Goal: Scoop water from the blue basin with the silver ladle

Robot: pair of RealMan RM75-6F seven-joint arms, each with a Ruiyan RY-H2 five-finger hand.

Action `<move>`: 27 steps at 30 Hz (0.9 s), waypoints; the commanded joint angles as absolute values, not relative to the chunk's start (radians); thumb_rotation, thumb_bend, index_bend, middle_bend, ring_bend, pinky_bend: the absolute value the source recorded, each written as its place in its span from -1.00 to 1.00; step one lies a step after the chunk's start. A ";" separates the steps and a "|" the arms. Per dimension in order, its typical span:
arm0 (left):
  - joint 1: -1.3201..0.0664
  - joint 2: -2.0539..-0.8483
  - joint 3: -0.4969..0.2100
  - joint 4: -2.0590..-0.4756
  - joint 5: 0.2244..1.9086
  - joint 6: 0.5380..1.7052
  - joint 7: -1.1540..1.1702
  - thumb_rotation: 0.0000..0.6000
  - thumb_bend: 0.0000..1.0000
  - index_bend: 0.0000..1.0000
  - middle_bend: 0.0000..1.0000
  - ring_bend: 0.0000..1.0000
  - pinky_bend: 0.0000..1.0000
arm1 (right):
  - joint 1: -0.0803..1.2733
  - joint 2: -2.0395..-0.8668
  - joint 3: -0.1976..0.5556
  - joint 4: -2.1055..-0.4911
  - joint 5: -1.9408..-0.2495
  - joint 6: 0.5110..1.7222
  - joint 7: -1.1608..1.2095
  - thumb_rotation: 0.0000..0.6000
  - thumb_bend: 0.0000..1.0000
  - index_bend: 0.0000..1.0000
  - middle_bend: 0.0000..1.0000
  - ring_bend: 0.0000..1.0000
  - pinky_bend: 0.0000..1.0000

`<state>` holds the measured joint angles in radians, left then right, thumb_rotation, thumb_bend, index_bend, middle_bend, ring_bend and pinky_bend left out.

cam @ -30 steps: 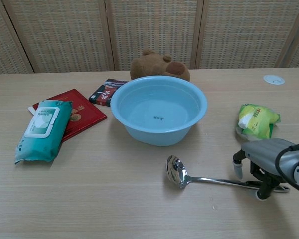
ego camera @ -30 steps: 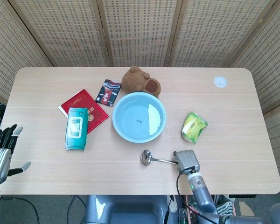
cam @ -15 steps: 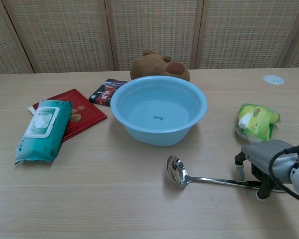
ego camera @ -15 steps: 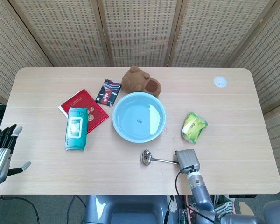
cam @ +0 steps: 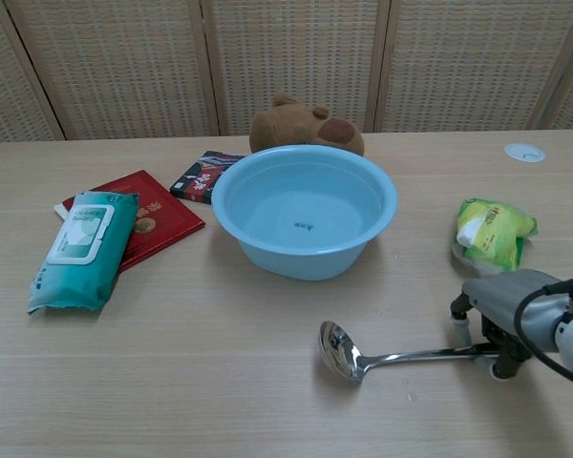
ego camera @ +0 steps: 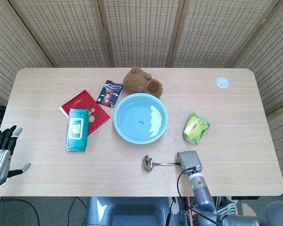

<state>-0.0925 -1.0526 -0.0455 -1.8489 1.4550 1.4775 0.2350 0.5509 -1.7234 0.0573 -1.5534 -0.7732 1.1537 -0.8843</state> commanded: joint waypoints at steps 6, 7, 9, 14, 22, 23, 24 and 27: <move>-0.094 -1.054 -0.045 -1.849 1.455 1.476 0.236 1.00 -1.00 -1.00 -1.00 -1.00 -1.00 | 0.538 -1.656 0.064 -1.622 -0.818 1.154 -0.806 1.00 0.83 0.32 0.84 0.71 1.00; -0.094 -1.054 -0.045 -1.849 1.456 1.476 0.236 1.00 -1.00 -1.00 -1.00 -1.00 -1.00 | 0.536 -1.638 0.065 -1.638 -0.828 1.152 -0.790 1.00 0.86 0.34 0.84 0.71 1.00; -0.093 -1.054 -0.044 -1.850 1.457 1.477 0.236 1.00 -1.00 -1.00 -1.00 -1.00 -1.00 | 0.533 -1.611 0.067 -1.662 -0.840 1.149 -0.768 1.00 0.88 0.35 0.84 0.71 1.00; -0.093 -1.054 -0.043 -1.851 1.458 1.478 0.237 1.00 -1.00 -1.00 -1.00 -1.00 -1.00 | 0.526 -1.529 0.070 -1.738 -0.877 1.145 -0.715 1.00 0.89 0.36 0.85 0.71 1.00; -0.093 -1.055 -0.044 -1.852 1.458 1.479 0.240 1.00 -1.00 -1.00 -1.00 -1.00 -1.00 | 0.532 -1.433 0.080 -1.846 -0.914 1.153 -0.692 1.00 0.90 0.36 0.85 0.71 1.00; -0.093 -1.055 -0.044 -1.852 1.457 1.479 0.239 1.00 -1.00 -1.00 -1.00 -1.00 -1.00 | 0.536 -1.420 0.085 -1.866 -0.919 1.160 -0.700 1.00 0.90 0.36 0.85 0.71 1.00; -0.094 -1.054 -0.045 -1.851 1.456 1.477 0.238 1.00 -1.00 -1.00 -1.00 -1.00 -1.00 | 0.543 -1.403 0.094 -1.898 -0.922 1.170 -0.714 1.00 0.90 0.36 0.85 0.71 1.00; -0.096 -1.053 -0.047 -1.850 1.452 1.474 0.235 1.00 -1.00 -1.00 -1.00 -1.00 -1.00 | 0.560 -1.378 0.111 -1.949 -0.908 1.184 -0.745 1.00 0.90 0.36 0.85 0.71 1.00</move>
<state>-0.0958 -1.0532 -0.0463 -1.8506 1.4521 1.4743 0.2359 0.5466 -1.3996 0.0960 -1.9186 -0.9125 1.1704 -0.7227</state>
